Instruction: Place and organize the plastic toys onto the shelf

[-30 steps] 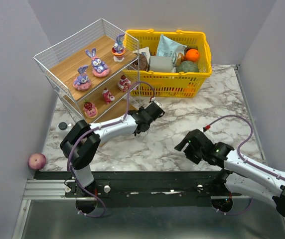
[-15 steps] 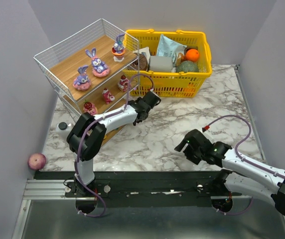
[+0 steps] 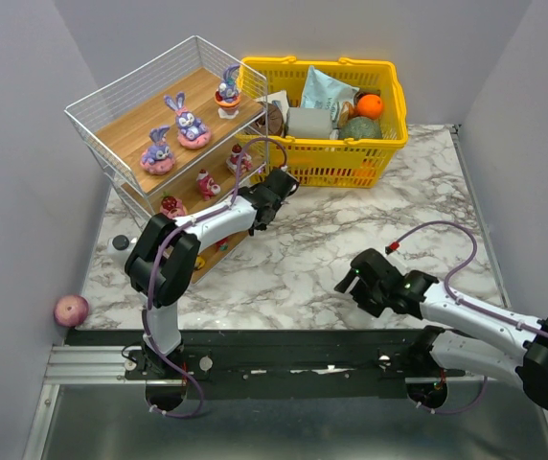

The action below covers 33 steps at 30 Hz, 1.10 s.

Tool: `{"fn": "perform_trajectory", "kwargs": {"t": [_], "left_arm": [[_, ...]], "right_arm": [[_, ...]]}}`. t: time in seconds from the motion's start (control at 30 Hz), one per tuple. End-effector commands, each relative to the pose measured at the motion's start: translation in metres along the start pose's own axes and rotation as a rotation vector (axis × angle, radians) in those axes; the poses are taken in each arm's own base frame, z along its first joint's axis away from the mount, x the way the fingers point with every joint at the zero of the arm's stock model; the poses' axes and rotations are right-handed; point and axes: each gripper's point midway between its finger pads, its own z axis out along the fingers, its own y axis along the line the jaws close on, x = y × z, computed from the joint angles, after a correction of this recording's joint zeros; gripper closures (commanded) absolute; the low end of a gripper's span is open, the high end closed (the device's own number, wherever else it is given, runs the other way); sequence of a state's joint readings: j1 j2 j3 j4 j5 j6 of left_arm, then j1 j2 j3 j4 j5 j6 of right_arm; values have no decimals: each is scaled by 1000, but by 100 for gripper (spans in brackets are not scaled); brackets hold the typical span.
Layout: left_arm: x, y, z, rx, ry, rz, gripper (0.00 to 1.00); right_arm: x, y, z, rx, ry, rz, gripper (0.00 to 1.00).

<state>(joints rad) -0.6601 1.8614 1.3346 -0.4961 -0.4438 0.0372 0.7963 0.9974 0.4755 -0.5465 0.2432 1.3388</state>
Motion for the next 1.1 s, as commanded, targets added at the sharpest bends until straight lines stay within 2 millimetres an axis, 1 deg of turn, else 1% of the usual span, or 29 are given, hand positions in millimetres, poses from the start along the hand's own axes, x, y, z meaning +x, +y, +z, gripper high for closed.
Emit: {"fn": "perform_trajectory", "kwargs": {"t": [0.0, 0.2, 0.37, 0.67, 0.8, 0.87, 1.07], "left_arm": [[-10, -1, -4, 50, -28, -25, 62], [-5, -1, 0, 66, -10, -34, 61], [-4, 3, 4, 47, 0, -35, 60], [0, 2, 8, 44, 18, -37, 55], [2, 5, 10, 30, 24, -34, 50], [3, 4, 11, 31, 23, -38, 50], [2, 7, 10, 16, 21, -38, 44]], "right_arm": [[-4, 6, 0, -6, -11, 22, 18], [-4, 8, 0, -11, -10, 16, 18], [-2, 9, 1, -11, -3, 11, 18], [-2, 8, 2, -11, -3, 9, 19], [-2, 8, 3, -12, -1, 11, 19], [-1, 9, 3, -14, 1, 10, 19], [-2, 9, 3, -16, -2, 12, 19]]}}
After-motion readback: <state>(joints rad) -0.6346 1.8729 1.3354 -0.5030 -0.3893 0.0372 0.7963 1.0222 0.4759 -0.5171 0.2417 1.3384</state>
